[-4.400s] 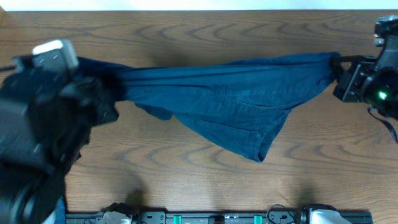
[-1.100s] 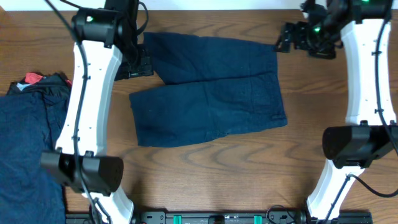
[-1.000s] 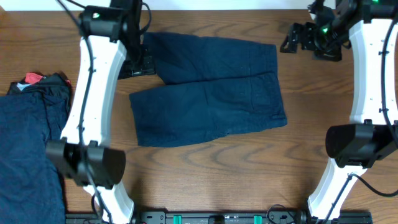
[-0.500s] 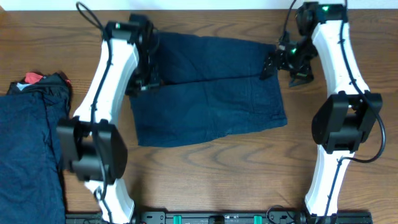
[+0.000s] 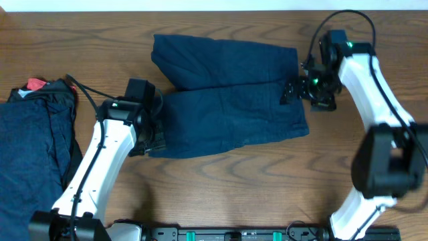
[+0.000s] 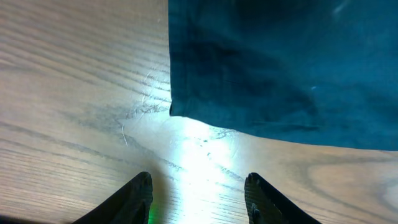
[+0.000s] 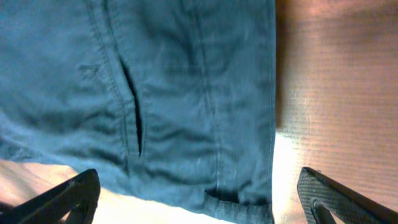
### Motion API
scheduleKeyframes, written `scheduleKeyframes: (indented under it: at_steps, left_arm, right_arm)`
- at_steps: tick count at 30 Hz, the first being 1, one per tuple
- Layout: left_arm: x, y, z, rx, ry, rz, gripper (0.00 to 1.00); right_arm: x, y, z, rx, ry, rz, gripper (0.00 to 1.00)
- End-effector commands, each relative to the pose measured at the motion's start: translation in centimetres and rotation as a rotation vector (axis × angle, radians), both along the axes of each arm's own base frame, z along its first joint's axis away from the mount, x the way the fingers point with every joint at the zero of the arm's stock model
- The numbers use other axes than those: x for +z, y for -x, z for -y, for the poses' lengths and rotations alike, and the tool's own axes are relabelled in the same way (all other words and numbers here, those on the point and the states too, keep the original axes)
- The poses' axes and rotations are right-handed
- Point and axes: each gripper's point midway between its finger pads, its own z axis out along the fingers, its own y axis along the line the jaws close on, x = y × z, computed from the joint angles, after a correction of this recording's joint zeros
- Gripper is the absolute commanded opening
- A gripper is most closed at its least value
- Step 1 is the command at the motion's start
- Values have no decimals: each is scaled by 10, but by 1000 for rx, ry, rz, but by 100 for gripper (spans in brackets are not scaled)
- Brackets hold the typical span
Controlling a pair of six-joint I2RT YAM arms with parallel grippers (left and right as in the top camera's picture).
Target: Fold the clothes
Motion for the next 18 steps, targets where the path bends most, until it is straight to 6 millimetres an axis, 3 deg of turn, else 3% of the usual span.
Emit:
scheduleKeyframes:
  at_steps: [1,7,11,12,13,14,15,18]
  left_arm:
    - [-2,2,-1,31,0,-2,51]
    - [-3,1,-1,34,1,3,50]
    - [-5,3,-2,34,0,-4,50]
    - [-6,3,-2,34,0,-5,50]
    - [-7,4,-2,35,-1,-8,51]
    - [-8,5,-2,34,-1,-10,50]
    - [-10,6,-2,34,-2,-13,50]
    - [-13,9,-3,34,-4,-24,51]
  right_arm:
    - [-10,30,-2,-70,-13,-31,99]
    - [-42,65,-14,-111,-99,-25,99]
    - [-56,74,-21,-107,-151,-24,98]
    - [-59,71,-22,-107,-156,-3,90]
    - [-60,65,-24,-104,-169,28,74]
    - [-60,58,-25,-104,-180,60,42]
    - [-59,49,-26,-123,-189,91,1]
    - [-48,25,-33,-158,-251,178,4]
